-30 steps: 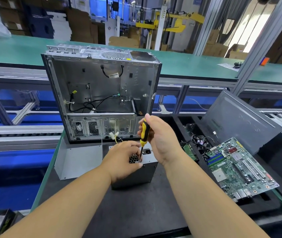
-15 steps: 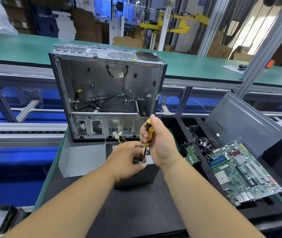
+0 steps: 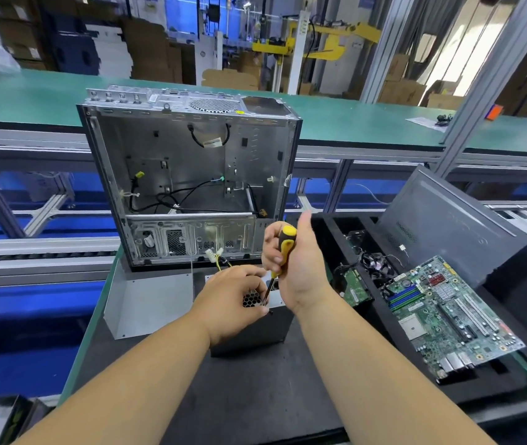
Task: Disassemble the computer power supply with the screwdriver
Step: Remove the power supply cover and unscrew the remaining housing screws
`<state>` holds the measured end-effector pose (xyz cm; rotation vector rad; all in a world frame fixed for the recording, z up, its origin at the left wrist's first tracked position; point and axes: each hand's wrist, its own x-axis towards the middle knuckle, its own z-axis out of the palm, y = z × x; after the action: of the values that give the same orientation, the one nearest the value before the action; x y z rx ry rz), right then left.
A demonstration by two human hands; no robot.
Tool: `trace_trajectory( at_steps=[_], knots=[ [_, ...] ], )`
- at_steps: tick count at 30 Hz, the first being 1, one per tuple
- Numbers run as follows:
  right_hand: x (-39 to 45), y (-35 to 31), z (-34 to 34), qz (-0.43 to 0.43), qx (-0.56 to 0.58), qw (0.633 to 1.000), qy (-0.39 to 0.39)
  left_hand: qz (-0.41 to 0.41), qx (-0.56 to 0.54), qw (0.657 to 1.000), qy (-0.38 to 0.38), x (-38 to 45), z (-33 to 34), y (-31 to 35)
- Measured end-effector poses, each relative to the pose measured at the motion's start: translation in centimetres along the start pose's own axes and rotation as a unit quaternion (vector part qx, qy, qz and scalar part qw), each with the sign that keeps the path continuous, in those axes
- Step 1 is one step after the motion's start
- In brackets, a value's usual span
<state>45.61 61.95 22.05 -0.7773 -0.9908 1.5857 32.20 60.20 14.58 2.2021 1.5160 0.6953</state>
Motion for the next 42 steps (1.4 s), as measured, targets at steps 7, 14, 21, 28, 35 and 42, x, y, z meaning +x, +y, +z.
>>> trace_trajectory(
  at_steps=[7, 14, 21, 28, 35, 42],
  knots=[
    [-0.1, -0.3, -1.2, -0.004, -0.051, 0.999, 0.004, -0.004, -0.007, 1.000, 0.003, 0.1, 0.1, -0.2],
    [0.2, -0.7, -0.3, 0.037, -0.110, 0.993, 0.005, -0.005, -0.003, 1.000, -0.001, 0.1, 0.0, -0.2],
    [0.2, -0.4, -0.4, 0.034, -0.041, 0.998, -0.022, -0.028, -0.029, 0.999, 0.009, 0.1, -0.1, 0.0],
    [0.2, -1.3, -1.9, 0.013, -0.143, 0.989, -0.028, -0.053, -0.073, 0.996, -0.012, 0.6, -0.1, 0.2],
    [1.2, -2.7, -3.3, -0.038, -0.122, 0.991, -0.028, -0.082, -0.152, 0.985, 0.019, 1.0, -0.8, 0.2],
    [2.1, -3.3, -5.1, -0.061, -0.047, 0.997, -0.012, -0.152, -0.218, 0.961, 0.075, 1.9, -1.3, 0.9]
  ],
)
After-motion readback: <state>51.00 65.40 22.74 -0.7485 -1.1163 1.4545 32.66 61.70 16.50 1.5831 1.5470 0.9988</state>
